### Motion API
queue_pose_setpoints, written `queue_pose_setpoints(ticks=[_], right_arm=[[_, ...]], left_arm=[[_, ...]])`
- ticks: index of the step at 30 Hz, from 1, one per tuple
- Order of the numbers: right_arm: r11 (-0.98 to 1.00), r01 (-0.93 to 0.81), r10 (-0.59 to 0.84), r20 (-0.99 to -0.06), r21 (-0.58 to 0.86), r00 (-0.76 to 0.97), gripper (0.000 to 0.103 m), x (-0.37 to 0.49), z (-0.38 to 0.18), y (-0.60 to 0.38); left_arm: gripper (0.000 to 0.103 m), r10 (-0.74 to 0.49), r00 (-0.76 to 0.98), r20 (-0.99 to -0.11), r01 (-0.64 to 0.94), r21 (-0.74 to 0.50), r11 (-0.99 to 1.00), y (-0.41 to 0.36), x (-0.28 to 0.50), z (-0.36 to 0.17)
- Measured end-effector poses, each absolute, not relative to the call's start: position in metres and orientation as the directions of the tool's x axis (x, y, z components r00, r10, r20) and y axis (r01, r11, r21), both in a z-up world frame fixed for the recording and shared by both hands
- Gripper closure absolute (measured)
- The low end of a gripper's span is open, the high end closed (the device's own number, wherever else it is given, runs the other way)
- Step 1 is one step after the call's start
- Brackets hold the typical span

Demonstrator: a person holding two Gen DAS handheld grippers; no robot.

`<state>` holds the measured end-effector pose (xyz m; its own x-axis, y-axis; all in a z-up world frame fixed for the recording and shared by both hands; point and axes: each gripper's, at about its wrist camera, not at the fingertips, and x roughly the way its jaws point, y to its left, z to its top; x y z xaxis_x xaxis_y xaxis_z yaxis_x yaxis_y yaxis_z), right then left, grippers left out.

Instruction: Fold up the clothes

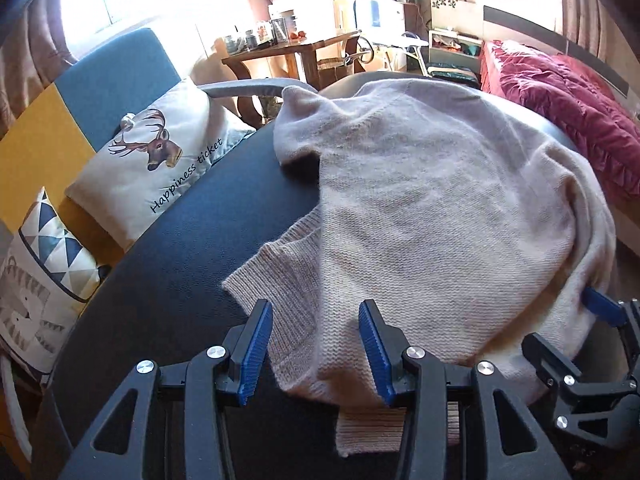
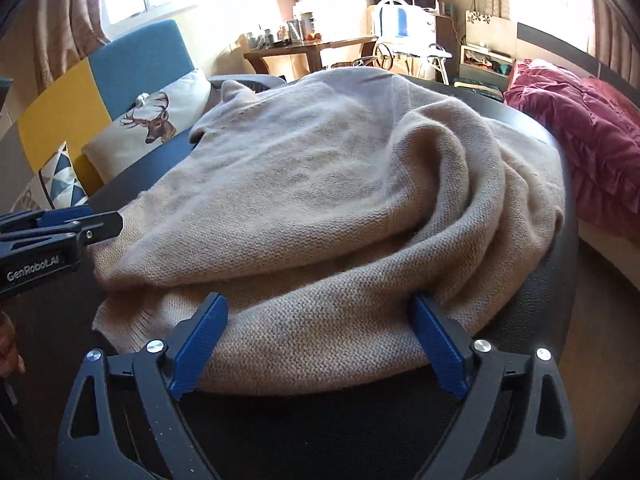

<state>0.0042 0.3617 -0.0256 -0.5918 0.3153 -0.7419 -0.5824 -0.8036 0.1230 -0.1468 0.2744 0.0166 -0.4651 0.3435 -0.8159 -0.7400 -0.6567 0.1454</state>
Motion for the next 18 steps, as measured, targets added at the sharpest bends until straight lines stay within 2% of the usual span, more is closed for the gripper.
queue_pose_setpoints(ticks=[5, 9, 10, 11, 12, 15, 18], right_arm=[[-0.801, -0.567, 0.283, -0.715, 0.190, -0.639, 0.004, 0.012, -0.026, 0.365], [-0.802, -0.565, 0.281, -0.712, 0.193, -0.643, 0.003, 0.011, -0.026, 0.364], [-0.803, -0.564, 0.281, -0.711, 0.194, -0.644, 0.003, 0.011, -0.026, 0.364], [-0.802, -0.564, 0.282, -0.709, 0.195, -0.646, 0.003, 0.011, -0.026, 0.364], [-0.802, -0.564, 0.282, -0.707, 0.196, -0.648, 0.003, 0.011, -0.026, 0.364], [-0.800, -0.560, 0.276, -0.694, 0.218, -0.665, 0.003, 0.014, -0.026, 0.366], [-0.795, -0.553, 0.266, -0.676, 0.249, -0.687, 0.003, 0.019, -0.026, 0.368]], left_arm=[[0.057, 0.425, -0.301, -0.853, -0.803, -0.014, -0.596, 0.281, -0.151, 0.003], [0.058, 0.395, -0.269, -0.879, -0.816, -0.010, -0.578, 0.292, -0.147, -0.008], [0.067, 0.407, -0.254, -0.877, -0.802, -0.044, -0.595, 0.290, -0.149, -0.007], [0.090, 0.419, -0.232, -0.878, -0.789, -0.082, -0.609, 0.289, -0.151, -0.007], [0.095, 0.422, -0.216, -0.881, -0.778, -0.105, -0.619, 0.288, -0.152, -0.006], [0.097, 0.416, -0.259, -0.872, -0.791, -0.056, -0.610, 0.288, -0.144, 0.003], [0.098, 0.451, -0.349, -0.822, -0.781, -0.011, -0.624, 0.281, -0.135, 0.019]])
